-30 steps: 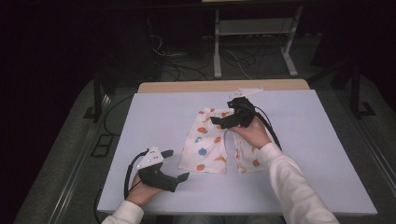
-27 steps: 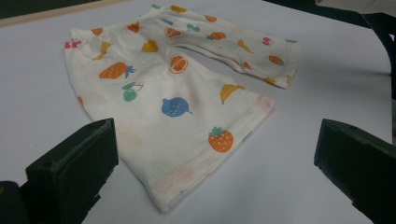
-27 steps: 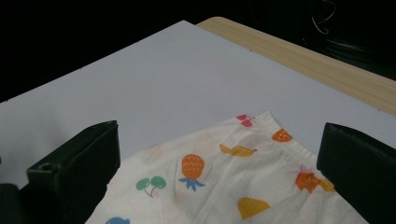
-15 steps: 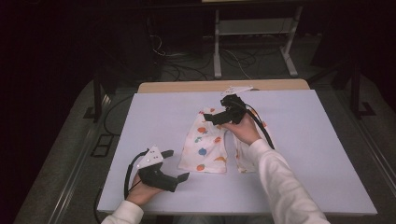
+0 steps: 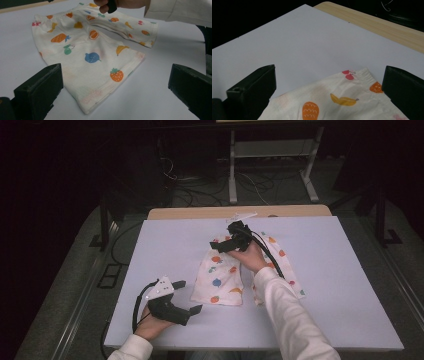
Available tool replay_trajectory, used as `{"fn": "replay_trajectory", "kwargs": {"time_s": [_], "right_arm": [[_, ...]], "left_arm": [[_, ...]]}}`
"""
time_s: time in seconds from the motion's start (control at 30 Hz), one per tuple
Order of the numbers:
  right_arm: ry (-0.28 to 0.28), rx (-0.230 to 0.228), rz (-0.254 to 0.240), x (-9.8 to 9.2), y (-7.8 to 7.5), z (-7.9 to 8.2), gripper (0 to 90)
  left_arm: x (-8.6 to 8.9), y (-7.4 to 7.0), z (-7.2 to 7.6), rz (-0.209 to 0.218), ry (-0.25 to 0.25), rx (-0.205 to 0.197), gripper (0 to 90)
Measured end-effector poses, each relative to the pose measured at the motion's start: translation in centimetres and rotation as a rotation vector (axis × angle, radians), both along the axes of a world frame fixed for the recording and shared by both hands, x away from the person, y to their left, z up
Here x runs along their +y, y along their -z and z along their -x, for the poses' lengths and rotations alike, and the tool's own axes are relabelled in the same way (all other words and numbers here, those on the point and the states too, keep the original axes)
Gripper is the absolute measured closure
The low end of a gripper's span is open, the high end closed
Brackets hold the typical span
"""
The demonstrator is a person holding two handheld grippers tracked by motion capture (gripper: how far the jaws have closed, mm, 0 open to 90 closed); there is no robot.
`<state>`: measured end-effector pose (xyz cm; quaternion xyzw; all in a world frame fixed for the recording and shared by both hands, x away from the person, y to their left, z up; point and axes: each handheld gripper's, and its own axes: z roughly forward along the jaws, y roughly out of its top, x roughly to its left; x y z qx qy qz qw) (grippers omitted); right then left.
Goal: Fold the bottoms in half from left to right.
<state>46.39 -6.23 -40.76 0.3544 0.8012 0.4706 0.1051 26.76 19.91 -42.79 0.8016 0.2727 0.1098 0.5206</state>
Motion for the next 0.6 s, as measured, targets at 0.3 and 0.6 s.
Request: {"fn": "replay_trajectory", "kwargs": {"time_s": [0.3,0.6], "right_arm": [[0.028,0.021,-0.027,0.4,1.0,-1.5,0.0],[0.045,0.041,0.017,1.0,1.6,-2.7,0.0]], "left_arm": [[-0.2,0.0,0.0,-0.014,0.023,-0.006,0.0],[-0.2,-0.1,0.0,-0.012,0.035,-0.009,0.0]]}}
